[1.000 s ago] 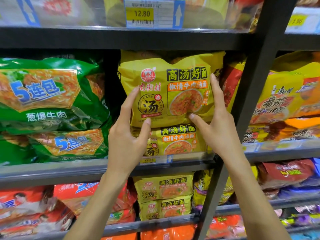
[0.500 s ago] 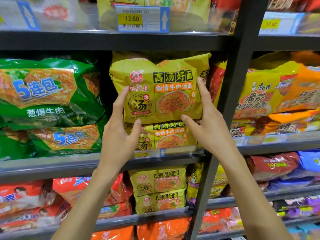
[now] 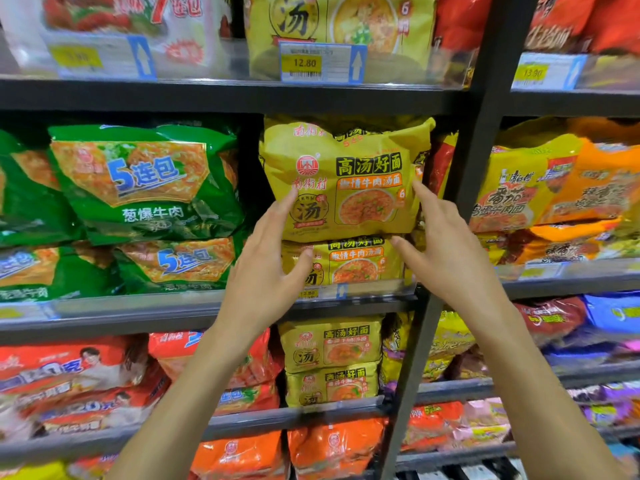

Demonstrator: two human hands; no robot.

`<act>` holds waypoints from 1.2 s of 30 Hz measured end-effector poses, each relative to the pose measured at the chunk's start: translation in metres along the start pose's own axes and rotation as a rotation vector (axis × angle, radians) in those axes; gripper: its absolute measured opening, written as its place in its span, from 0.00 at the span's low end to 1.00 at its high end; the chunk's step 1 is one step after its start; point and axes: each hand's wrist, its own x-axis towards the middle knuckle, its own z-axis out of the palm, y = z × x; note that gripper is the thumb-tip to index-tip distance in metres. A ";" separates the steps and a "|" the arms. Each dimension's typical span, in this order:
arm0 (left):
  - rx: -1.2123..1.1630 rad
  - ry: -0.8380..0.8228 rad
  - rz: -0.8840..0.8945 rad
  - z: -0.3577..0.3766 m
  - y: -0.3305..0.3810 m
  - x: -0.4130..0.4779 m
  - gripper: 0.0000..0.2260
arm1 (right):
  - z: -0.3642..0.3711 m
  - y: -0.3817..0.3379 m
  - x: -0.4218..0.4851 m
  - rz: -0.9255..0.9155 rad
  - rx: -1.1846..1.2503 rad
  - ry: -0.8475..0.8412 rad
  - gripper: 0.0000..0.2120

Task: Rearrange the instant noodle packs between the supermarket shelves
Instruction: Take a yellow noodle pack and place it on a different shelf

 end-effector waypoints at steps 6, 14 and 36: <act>0.178 -0.148 -0.048 -0.017 0.006 -0.020 0.27 | -0.023 -0.021 -0.035 0.033 -0.170 -0.123 0.35; 0.496 -0.370 0.012 -0.068 0.030 -0.062 0.25 | -0.053 -0.075 -0.097 0.027 -0.471 -0.409 0.30; 0.647 -0.661 0.267 -0.078 0.164 -0.126 0.27 | -0.168 -0.081 -0.240 0.243 -0.638 -0.511 0.26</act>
